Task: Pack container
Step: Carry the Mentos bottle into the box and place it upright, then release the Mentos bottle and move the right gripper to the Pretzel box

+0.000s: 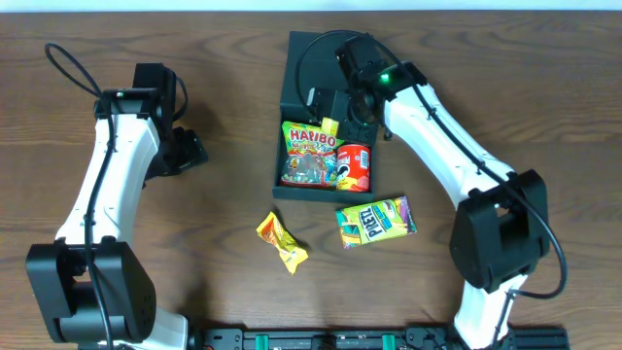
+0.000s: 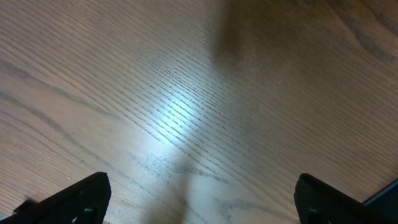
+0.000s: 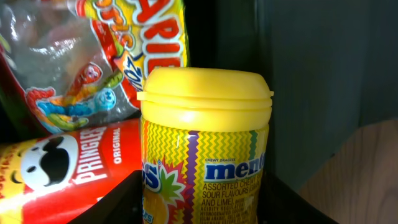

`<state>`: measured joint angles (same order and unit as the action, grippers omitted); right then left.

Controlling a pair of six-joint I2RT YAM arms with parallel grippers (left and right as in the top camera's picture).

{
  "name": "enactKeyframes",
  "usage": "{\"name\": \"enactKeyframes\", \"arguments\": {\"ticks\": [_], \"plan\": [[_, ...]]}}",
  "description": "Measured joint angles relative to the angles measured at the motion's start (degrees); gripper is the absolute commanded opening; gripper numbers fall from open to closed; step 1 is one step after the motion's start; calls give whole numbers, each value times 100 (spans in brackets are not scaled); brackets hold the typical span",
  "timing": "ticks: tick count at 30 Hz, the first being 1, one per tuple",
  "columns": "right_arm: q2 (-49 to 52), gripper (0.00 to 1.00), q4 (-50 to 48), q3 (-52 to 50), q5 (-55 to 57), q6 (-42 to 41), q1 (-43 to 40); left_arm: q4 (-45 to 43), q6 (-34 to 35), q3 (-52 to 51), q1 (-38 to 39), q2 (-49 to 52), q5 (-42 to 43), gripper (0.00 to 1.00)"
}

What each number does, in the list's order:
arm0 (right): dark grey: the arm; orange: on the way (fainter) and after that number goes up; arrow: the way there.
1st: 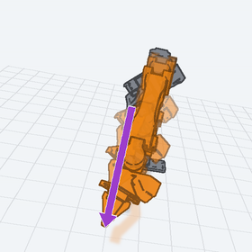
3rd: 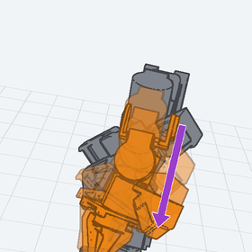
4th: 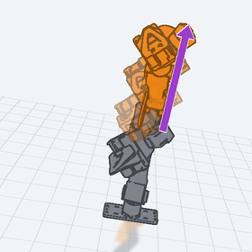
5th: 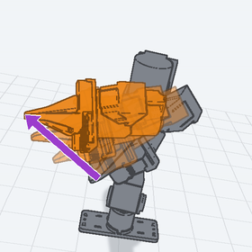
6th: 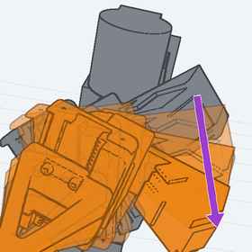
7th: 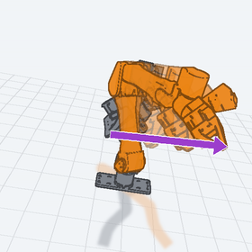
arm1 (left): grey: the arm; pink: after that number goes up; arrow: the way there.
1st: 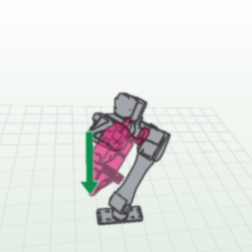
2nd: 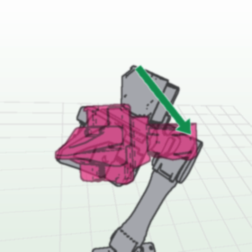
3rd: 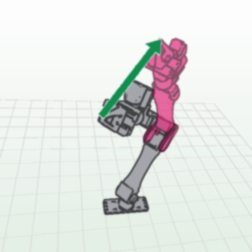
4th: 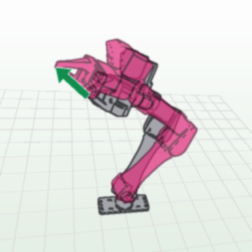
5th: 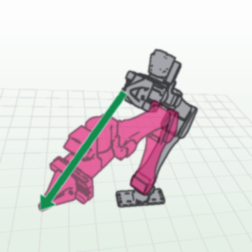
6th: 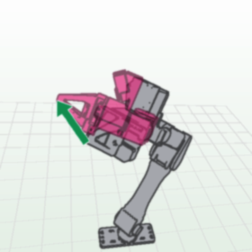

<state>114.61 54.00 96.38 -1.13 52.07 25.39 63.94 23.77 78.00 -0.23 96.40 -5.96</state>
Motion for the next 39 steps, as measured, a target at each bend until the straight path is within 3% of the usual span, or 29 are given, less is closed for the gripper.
{"name": "enactKeyframes", "arguments": {"ticks": [3, 11, 25, 29, 32, 39], "plan": [[31, 56, 2, 0, 0, 81, -22, -2, 0, 2, 0, 0, 2, 95], [33, 69, -7, 17, -22, 177, -33, -2, 0, 0, 0, 0, 0, 95], [33, 63, 103, 131, -20, 55, -15, 0, 0, 2, 0, 0, 0, 95], [-52, 73, 160, 348, -17, -557, 109, -2, 0, 2, 0, 0, 0, 95], [-308, 75, 264, 363, -22, -1150, 245, -2, 0, 0, 0, 0, 0, 95], [-1624, 87, 313, -96, -24, -2583, 820, -4, 0, 0, 0, 0, 0, 95]]}}
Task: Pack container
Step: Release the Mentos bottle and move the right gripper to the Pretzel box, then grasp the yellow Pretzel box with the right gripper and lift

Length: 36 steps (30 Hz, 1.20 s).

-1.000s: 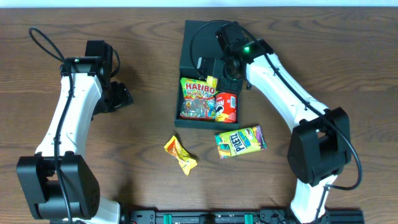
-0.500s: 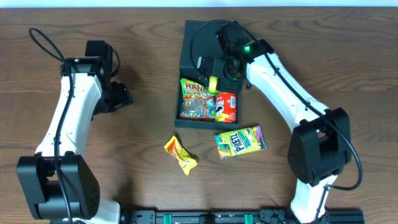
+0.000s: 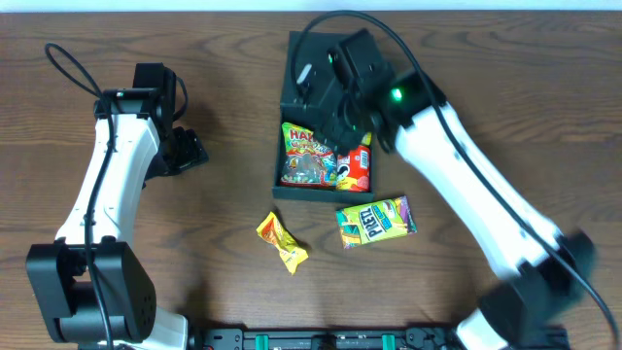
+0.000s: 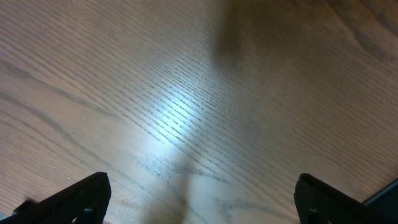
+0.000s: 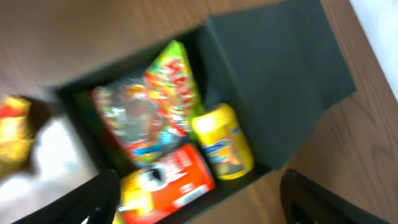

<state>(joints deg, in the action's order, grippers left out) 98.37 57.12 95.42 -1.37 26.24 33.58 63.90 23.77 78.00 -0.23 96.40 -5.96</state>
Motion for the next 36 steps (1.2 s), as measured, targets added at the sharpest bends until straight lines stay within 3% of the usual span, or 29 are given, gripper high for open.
{"name": "enactKeyframes", "arguments": {"ticks": [7, 12, 15, 21, 32, 36], "plan": [[-1241, 88, 107, -1366, -22, -382, 1117, 2, 0, 2, 0, 0, 0, 95], [-1484, 90, 160, -2002, 9, -1648, 1681, 4, 0, 0, 0, 0, 0, 95], [-1602, 99, 149, -2376, 306, -2524, 1823, 4, 0, 2, 0, 0, 0, 95], [-1893, 99, 197, -3099, 1189, -3499, 2181, 2, 0, 2, 0, 0, 0, 95], [-2315, 99, 1064, -3198, 1805, -5901, 2199, 2, 0, 2, 0, 0, 0, 95], [-2315, 93, 706, -3471, 1840, -6339, 2199, 2, 0, 2, 0, 0, 0, 95]]}}
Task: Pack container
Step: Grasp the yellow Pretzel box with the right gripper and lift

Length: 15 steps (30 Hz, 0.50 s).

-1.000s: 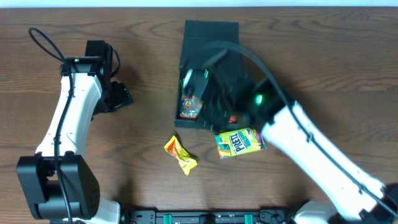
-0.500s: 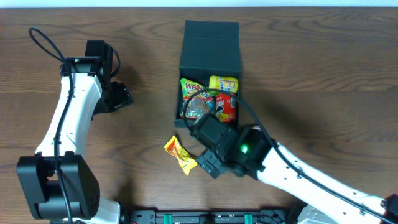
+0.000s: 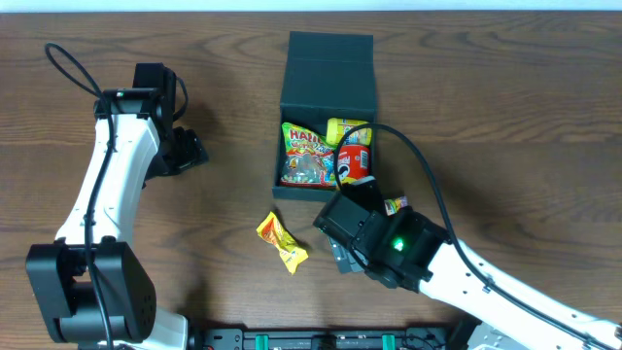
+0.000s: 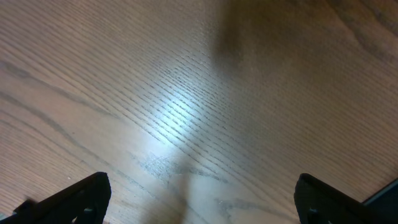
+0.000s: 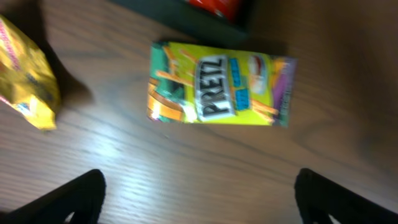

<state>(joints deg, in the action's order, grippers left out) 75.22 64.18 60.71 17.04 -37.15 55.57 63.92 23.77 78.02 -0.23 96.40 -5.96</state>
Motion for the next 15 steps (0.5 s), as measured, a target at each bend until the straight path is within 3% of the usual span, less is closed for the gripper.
{"name": "enactKeyframes", "arguments": {"ticks": [8, 15], "plan": [[96, 90, -962, -389, -411, -188, -138, 2, 0, 0, 0, 0, 0, 95], [402, 76, -1379, -501, -422, -918, -940, 0, 0, 0, 0, 0, 0, 95]]}}
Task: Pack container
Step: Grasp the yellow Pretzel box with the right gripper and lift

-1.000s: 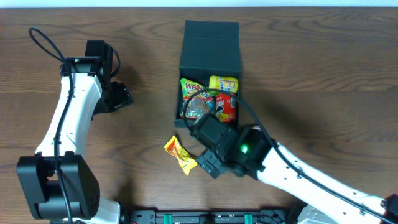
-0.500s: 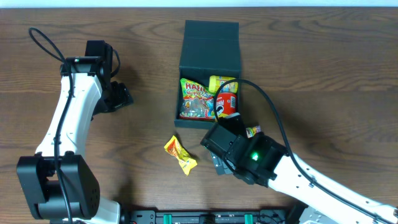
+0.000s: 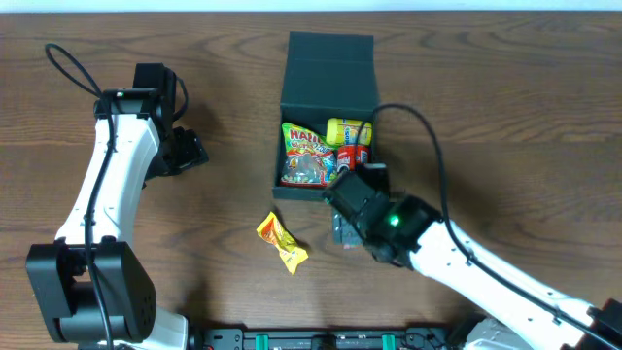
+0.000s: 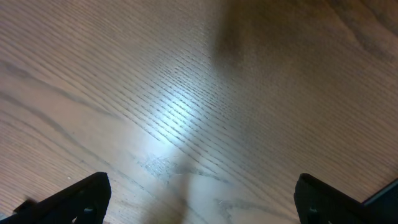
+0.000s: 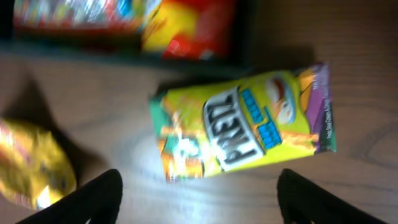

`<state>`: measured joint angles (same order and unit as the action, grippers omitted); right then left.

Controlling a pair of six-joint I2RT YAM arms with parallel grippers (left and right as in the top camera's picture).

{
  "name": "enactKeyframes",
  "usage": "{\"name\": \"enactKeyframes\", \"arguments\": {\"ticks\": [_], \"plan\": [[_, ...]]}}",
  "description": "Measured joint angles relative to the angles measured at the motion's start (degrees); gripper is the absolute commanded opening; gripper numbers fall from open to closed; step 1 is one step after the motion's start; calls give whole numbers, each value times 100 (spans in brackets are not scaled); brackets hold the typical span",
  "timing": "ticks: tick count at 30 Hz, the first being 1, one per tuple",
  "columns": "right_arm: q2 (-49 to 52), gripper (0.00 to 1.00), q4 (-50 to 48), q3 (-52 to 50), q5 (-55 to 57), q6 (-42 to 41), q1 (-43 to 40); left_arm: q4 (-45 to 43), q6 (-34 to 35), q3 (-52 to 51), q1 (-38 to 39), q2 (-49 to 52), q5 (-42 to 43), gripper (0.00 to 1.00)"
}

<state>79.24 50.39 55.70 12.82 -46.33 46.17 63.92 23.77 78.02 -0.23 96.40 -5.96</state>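
Observation:
The black box (image 3: 289, 185) lies open on the table with its lid (image 3: 327, 66) folded back. Inside are a Haribo bag (image 3: 305, 156), a yellow Mentos bottle (image 3: 348, 129) and a red Pringles can (image 3: 353, 156). A green-yellow Pretz bag (image 5: 245, 124) lies flat on the wood just in front of the box. My right gripper (image 5: 199, 202) hangs open right above it, fingers wide apart, and its wrist hides the bag in the overhead view. A crumpled yellow snack packet (image 3: 282, 243) lies to the left of it. My left gripper (image 4: 199, 205) is open over bare wood.
The left arm (image 3: 112, 185) stands far to the left of the box. The box's front wall (image 5: 124, 46) lies close behind the Pretz bag. The yellow packet (image 5: 31, 171) sits at the left edge of the right wrist view.
My right gripper has shifted toward the box's front wall and the Pretz bag looks larger and tilted in its view. It stays open. The left arm has not moved.
My right gripper's fingers stood on either side of the Mentos bottle inside the box. Then it was open above the box, with the bottle left inside. Then it hung open over the Pretz bag on the table, and now it is closer to that bag.

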Motion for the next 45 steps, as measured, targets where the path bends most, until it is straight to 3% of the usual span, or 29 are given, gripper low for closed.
{"name": "enactKeyframes", "arguments": {"ticks": [2, 8, 24, 29, 45], "plan": [[4, 73, -131, 0, 4, -120, -157, 0, 0, 0, 0, 0, 2, 95], [15, 50, -376, 0, -20, -291, -409, 0, 0, 0, 0, 0, 0, 95], [737, 39, -1003, 0, -83, -212, -911, 0, 0, -2, 0, 0, 0, 95], [743, 19, -1051, 0, -129, -79, -1056, 0, 0, -2, 0, 0, 0, 95], [966, 17, -1532, 70, -166, 184, -1296, 0, 0, -2, 0, 0, 0, 95]]}}
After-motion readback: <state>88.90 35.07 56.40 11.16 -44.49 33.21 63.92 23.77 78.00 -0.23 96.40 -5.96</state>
